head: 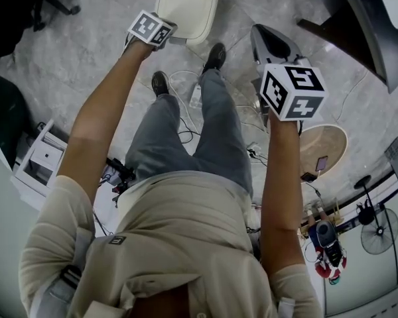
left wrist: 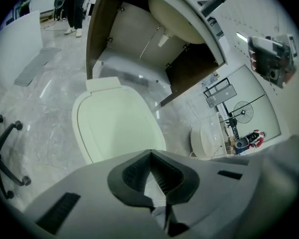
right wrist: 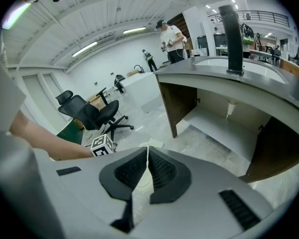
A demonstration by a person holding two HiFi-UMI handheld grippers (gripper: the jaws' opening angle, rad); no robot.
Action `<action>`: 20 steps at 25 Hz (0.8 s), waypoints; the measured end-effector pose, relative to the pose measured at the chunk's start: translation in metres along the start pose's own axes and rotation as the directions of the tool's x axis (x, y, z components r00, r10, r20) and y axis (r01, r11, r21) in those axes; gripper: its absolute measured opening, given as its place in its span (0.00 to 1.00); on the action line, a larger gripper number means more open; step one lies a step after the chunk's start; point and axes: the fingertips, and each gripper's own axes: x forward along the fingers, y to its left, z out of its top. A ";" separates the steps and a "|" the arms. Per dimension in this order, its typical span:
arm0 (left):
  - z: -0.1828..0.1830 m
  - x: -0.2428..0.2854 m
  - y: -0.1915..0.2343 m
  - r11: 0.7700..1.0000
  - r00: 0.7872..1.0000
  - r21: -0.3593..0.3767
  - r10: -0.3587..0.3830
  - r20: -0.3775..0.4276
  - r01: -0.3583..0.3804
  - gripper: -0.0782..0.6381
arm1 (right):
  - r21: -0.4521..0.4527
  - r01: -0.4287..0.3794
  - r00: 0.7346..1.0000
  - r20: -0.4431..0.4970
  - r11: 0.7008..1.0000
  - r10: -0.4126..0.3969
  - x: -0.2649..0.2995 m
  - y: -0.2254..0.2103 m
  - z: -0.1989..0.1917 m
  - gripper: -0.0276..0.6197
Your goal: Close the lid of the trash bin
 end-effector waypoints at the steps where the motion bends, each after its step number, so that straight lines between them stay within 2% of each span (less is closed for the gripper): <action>1: 0.007 -0.011 0.000 1.000 1.000 0.011 0.009 0.015 -0.009 0.13 | -0.010 -0.002 1.000 0.011 1.000 0.002 -0.003 0.004 0.008 0.08; 6: 0.032 -0.074 -0.012 0.998 0.996 0.060 0.025 0.090 -0.030 0.13 | -0.052 0.011 0.998 0.055 0.999 -0.008 -0.030 0.031 0.047 0.08; 11: 0.046 -0.153 -0.021 0.996 0.979 0.062 0.044 0.199 -0.058 0.13 | -0.105 0.019 0.996 0.091 0.994 -0.009 -0.058 0.062 0.084 0.08; 16: 0.067 -0.244 -0.033 0.989 0.940 0.097 0.078 0.333 -0.116 0.13 | -0.166 0.039 0.990 0.141 0.985 -0.016 -0.086 0.092 0.119 0.08; 20: 0.078 -0.325 -0.056 0.979 0.890 0.143 0.068 0.452 -0.147 0.13 | -0.203 0.057 0.982 0.189 0.977 -0.018 -0.113 0.127 0.143 0.08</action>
